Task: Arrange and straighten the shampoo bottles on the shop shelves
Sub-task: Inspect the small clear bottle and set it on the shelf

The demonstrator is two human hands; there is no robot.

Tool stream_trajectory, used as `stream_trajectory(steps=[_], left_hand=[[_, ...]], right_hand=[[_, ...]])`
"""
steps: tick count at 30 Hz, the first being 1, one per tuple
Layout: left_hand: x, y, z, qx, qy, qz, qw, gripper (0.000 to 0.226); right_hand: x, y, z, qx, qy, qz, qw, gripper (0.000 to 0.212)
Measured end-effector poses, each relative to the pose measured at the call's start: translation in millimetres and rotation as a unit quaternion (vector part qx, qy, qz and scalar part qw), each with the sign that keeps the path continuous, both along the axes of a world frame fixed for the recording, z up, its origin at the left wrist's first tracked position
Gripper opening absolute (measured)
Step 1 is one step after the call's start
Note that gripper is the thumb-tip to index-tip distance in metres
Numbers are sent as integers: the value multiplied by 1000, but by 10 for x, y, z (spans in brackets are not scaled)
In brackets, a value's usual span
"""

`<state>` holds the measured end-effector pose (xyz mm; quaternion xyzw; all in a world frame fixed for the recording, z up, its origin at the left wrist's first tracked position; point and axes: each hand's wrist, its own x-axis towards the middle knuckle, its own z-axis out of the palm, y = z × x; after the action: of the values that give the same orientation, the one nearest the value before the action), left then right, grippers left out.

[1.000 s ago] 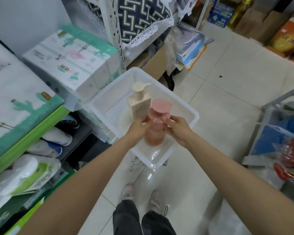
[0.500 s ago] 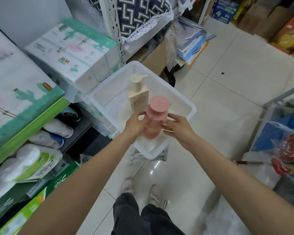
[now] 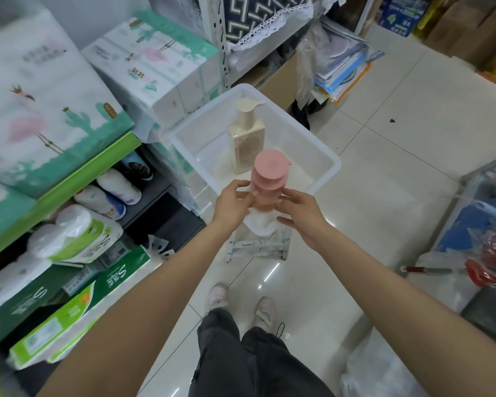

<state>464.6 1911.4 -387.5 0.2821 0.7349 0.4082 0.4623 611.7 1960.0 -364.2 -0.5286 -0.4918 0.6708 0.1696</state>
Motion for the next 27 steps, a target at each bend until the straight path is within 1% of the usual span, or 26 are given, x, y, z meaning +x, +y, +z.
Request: stream_trajectory(steps=[3, 5, 8, 10, 13, 17, 19, 21, 23, 27], left_hand=[[-27, -133, 89, -11, 48, -27, 998, 26], [-81, -229, 148, -20, 85, -49, 995, 20], [-202, -432, 254, -30, 156, -70, 985, 14], [-293, -629, 365, -36, 205, -73, 975, 12], [-465, -1051, 575, -37, 283, -63, 956, 14], [-807, -1873, 785, -60, 413, -49, 907, 23], [-983, -2382, 874, -73, 431, -46, 898, 25], [-1160, -2939, 960, -88, 410, -30, 907, 26], [-1344, -3520, 1049, -102, 393, 6, 914, 26], [-1675, -4582, 1256, -145, 408, 50, 900, 26]], right_hand=[[-32, -121, 40, 10, -31, 0, 999, 34], [-75, -200, 75, 34, -52, 13, 998, 34], [-169, -355, 162, 104, -103, 73, 987, 30], [-259, -491, 244, 165, -135, 123, 969, 24], [-459, -771, 417, 262, -168, 219, 925, 22], [-785, -1332, 675, 365, -233, 343, 833, 28], [-976, -1687, 796, 393, -232, 388, 800, 28], [-1199, -2090, 912, 402, -211, 418, 787, 26], [-1458, -2513, 1002, 411, -192, 443, 773, 25], [-2009, -3339, 1191, 425, -163, 504, 735, 24]])
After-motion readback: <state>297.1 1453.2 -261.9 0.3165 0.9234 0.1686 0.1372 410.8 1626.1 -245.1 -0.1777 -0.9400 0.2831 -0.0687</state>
